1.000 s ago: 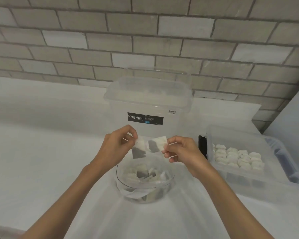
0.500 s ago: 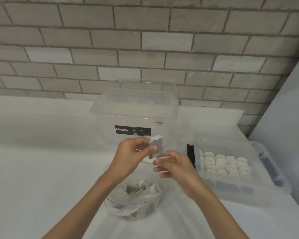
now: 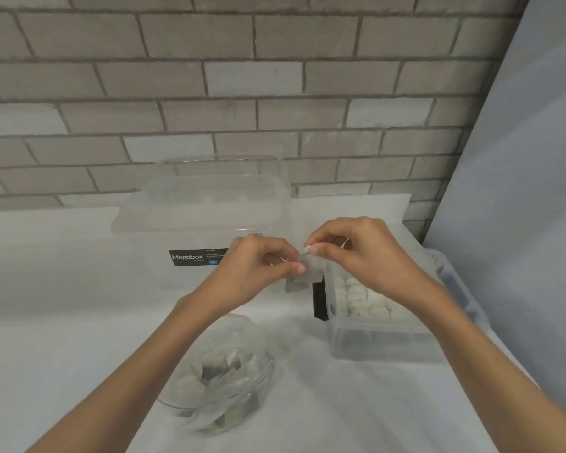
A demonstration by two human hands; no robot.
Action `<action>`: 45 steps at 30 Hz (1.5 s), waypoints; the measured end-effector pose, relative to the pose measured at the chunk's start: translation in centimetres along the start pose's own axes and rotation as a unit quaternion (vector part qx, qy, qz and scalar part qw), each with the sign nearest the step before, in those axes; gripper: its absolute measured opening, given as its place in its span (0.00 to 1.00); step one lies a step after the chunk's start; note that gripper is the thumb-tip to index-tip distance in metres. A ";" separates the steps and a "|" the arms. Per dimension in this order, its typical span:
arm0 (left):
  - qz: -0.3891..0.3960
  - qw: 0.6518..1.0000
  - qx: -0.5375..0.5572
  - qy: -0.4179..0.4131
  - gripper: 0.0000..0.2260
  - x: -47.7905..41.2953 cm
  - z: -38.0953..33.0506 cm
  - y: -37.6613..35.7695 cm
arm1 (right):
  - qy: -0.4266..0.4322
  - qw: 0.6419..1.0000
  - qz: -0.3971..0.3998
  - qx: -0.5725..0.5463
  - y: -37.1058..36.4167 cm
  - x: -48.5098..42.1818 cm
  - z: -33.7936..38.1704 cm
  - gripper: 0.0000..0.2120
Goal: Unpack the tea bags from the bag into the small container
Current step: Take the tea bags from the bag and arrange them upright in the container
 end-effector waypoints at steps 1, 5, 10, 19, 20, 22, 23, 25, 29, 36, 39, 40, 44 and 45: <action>-0.002 1.000 0.000 -0.006 0.01 -0.4 -0.3 -0.4 | -0.008 1.000 -0.006 0.005 1.0 0.2 -0.6 0.02; -0.020 0.999 0.002 -0.028 0.05 -1.7 -1.4 -1.9 | -0.049 0.997 -0.005 0.061 5.1 1.0 -4.1 0.05; -0.004 1.000 -0.006 -0.025 0.08 -2.9 -1.9 -4.4 | -0.120 0.974 0.058 0.182 6.8 2.2 -10.6 0.04; 0.016 0.999 -0.018 -0.035 0.04 -3.7 -2.6 -6.7 | -0.240 0.872 0.299 0.306 0.0 5.4 -19.1 0.11; 0.015 0.999 -0.020 -0.032 0.04 -3.7 -2.6 -6.6 | -0.241 0.859 0.310 0.328 -0.6 5.5 -19.3 0.10; 0.013 0.999 -0.026 -0.027 0.05 -3.8 -2.5 -6.6 | -0.242 0.838 0.320 0.370 -1.6 5.7 -19.9 0.09; 0.015 0.999 -0.027 -0.024 0.05 -3.8 -2.4 -6.6 | -0.243 0.834 0.317 0.379 -2.0 5.8 -20.2 0.10; 0.020 0.999 -0.032 -0.020 0.04 -3.7 -2.1 -6.6 | -0.249 0.837 0.306 0.380 -2.6 5.9 -21.1 0.15; 0.031 0.998 -0.052 -0.018 0.04 -3.9 -2.0 -7.1 | -0.250 0.846 0.292 0.369 -2.9 6.1 -21.6 0.15; 0.074 0.995 -0.066 -0.025 0.04 -5.8 -3.2 -9.9 | -0.264 0.871 0.261 0.323 -0.1 5.8 -19.9 0.09; 0.102 0.992 -0.072 -0.037 0.02 -7.4 -4.3 -12.2 | -0.253 0.906 0.181 0.286 3.8 5.5 -18.0 0.09; 0.116 0.990 -0.073 -0.039 0.02 -7.9 -4.5 -13.3 | -0.252 0.916 0.150 0.273 5.2 5.5 -17.6 0.09; 0.205 0.974 -0.092 -0.030 0.02 -9.3 -4.4 -18.7 | -0.257 0.934 0.065 0.238 8.9 6.9 -17.0 0.06; 0.234 0.966 -0.106 -0.031 0.02 -9.5 -4.2 -20.3 | -0.262 0.935 0.057 0.233 9.4 7.5 -17.0 0.05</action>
Point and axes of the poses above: each hand's wrist, its own x-axis away from the middle knuckle, its own y-axis out of the back of the hand, z = x × y, the point moved 8 cm from there along -x, towards the middle knuckle, and after that the axes turned 7 degrees about x, right-handed, at the moved point
